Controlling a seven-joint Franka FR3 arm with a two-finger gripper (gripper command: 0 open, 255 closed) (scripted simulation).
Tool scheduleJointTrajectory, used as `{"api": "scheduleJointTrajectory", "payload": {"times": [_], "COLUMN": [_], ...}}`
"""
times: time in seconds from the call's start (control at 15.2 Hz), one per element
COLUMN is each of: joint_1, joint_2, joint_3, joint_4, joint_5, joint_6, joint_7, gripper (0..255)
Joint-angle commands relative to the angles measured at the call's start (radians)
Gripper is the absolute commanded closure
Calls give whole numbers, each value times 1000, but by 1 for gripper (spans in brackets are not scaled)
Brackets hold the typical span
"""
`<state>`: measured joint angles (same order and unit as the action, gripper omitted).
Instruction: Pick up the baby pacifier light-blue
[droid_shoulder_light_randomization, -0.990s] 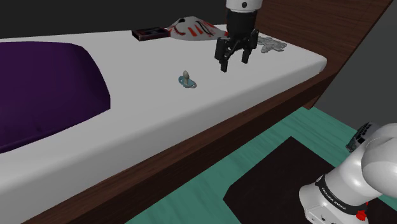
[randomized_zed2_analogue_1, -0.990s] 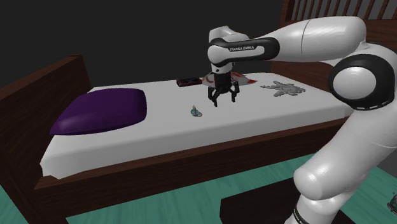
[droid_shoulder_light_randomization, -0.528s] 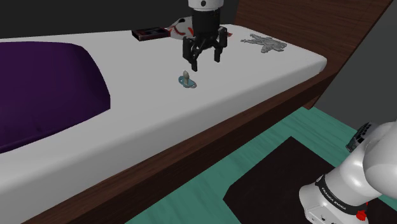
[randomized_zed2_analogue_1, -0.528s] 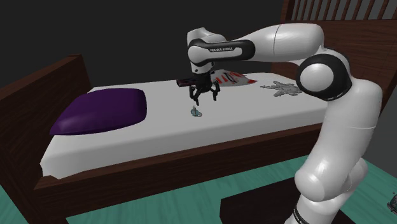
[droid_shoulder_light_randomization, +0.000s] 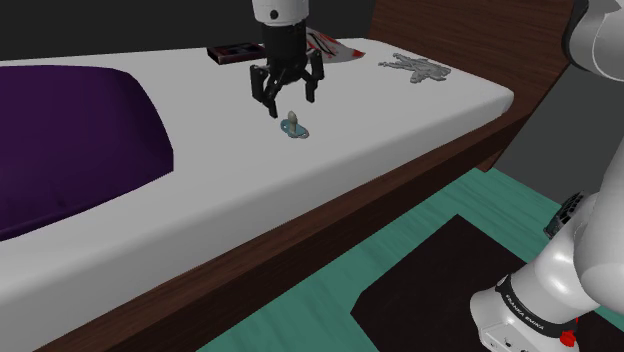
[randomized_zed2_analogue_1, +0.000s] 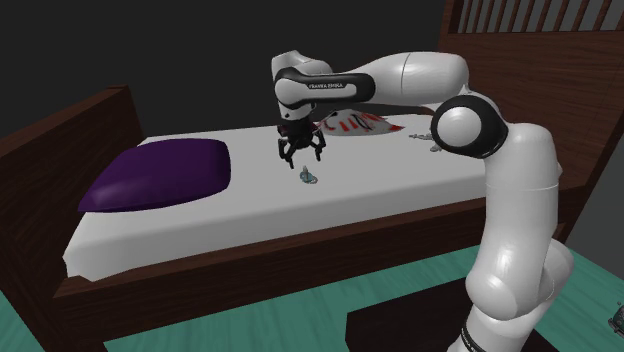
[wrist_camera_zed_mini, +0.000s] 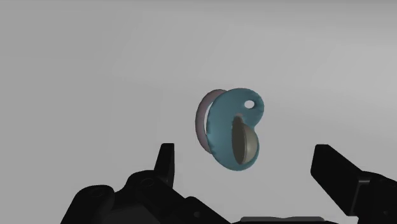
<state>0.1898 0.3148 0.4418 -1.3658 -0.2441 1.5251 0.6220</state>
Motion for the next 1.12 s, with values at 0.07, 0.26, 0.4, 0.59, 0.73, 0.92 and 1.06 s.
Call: {"api": "scheduleJointTrajectory", "payload": {"times": [0.07, 0.26, 0.4, 0.59, 0.73, 0.92, 1.06], "joint_1": [-4, -8, -7, -7, -7, -7, -6], "joint_2": [0, -4, -3, -3, -3, -4, -3], "joint_3": [-1, -2, -2, -2, -2, -1, -1], "joint_4": [-38, -78, -76, -77, -77, -77, -63], "joint_5": [0, 1, 1, 1, 1, 1, 1], "joint_6": [38, 74, 73, 73, 73, 73, 60], "joint_7": [5, 9, 9, 9, 9, 10, 7], "gripper": [0, 0, 255, 255, 255, 255, 255]}}
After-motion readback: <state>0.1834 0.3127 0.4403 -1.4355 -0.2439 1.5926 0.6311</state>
